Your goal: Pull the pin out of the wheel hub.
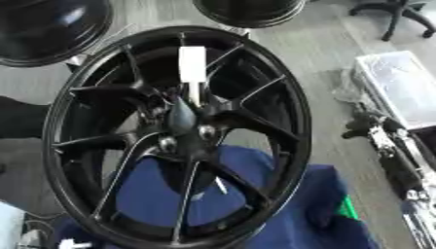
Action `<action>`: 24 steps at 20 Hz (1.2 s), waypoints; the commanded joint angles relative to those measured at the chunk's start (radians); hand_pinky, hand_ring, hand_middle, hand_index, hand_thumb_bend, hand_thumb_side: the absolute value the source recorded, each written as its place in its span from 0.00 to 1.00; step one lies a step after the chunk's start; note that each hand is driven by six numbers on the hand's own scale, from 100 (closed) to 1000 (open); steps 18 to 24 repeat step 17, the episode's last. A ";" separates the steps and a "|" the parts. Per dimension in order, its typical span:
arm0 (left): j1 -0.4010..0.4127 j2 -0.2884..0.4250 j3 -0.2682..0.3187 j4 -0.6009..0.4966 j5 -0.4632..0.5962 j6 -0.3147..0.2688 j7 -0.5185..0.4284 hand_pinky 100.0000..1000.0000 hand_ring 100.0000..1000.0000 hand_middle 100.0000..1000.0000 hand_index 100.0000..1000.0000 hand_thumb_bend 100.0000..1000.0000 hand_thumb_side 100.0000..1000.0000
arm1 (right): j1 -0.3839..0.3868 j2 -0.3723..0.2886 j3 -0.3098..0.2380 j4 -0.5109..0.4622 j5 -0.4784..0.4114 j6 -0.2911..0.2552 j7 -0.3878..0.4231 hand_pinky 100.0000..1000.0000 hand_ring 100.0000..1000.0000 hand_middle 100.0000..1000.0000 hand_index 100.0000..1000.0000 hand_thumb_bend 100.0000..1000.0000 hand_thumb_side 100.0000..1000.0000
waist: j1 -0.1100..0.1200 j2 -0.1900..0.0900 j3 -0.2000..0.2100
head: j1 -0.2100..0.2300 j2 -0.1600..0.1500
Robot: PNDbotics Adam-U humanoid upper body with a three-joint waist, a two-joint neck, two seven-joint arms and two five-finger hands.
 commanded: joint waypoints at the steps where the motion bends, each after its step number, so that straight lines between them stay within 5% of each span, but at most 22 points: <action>1: -0.035 -0.019 -0.002 -0.086 0.178 -0.014 0.137 0.76 0.69 0.67 0.79 0.00 0.69 | 0.002 -0.007 -0.001 -0.015 -0.004 0.000 0.001 0.97 0.58 0.56 0.72 0.00 0.65 | -0.001 -0.016 -0.001 | 0.006 -0.008; 5: -0.083 -0.138 -0.026 -0.175 0.356 -0.066 0.289 0.72 0.65 0.63 0.75 0.00 0.63 | 0.001 -0.006 0.001 -0.015 -0.009 0.000 0.002 0.97 0.58 0.56 0.72 0.00 0.65 | -0.006 -0.017 -0.004 | 0.010 -0.007; 13: -0.138 -0.393 -0.066 -0.199 0.474 -0.156 0.388 0.72 0.65 0.64 0.75 0.01 0.64 | -0.006 -0.002 0.001 -0.015 -0.025 -0.001 0.002 0.97 0.58 0.56 0.72 0.00 0.64 | -0.018 -0.014 -0.008 | 0.014 -0.007; 17: -0.144 -0.467 -0.077 -0.166 0.493 -0.197 0.402 0.75 0.68 0.67 0.77 0.08 0.67 | -0.009 0.000 0.001 -0.015 -0.034 -0.008 0.001 0.97 0.58 0.56 0.72 0.00 0.63 | -0.024 -0.012 -0.010 | 0.017 -0.012; 24: -0.144 -0.467 -0.077 -0.166 0.493 -0.197 0.402 0.75 0.68 0.67 0.77 0.08 0.67 | -0.009 0.000 0.001 -0.015 -0.034 -0.008 0.001 0.97 0.58 0.56 0.72 0.00 0.63 | -0.024 -0.012 -0.010 | 0.017 -0.012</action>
